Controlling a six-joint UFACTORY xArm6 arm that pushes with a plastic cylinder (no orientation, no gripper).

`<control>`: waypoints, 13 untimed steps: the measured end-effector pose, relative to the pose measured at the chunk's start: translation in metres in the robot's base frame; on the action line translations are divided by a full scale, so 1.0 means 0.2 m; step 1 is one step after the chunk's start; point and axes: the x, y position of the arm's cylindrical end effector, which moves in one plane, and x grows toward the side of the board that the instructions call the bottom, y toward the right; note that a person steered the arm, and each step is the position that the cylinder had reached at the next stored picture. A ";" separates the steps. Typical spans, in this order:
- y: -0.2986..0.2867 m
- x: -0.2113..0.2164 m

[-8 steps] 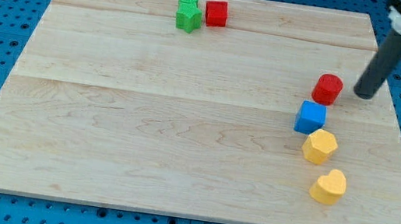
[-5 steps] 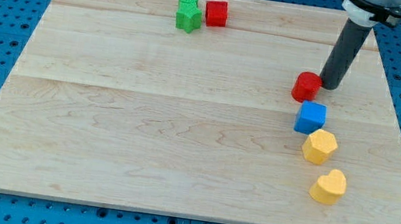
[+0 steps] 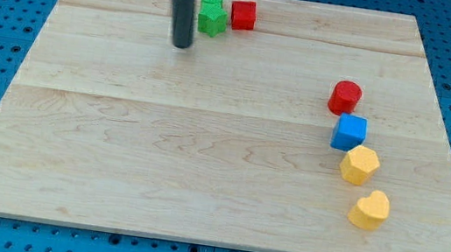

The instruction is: Locate the green star at the top side of the red circle

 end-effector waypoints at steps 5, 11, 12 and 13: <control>0.39 -0.23; 0.43 -0.11; 0.52 -0.04; 0.68 -0.02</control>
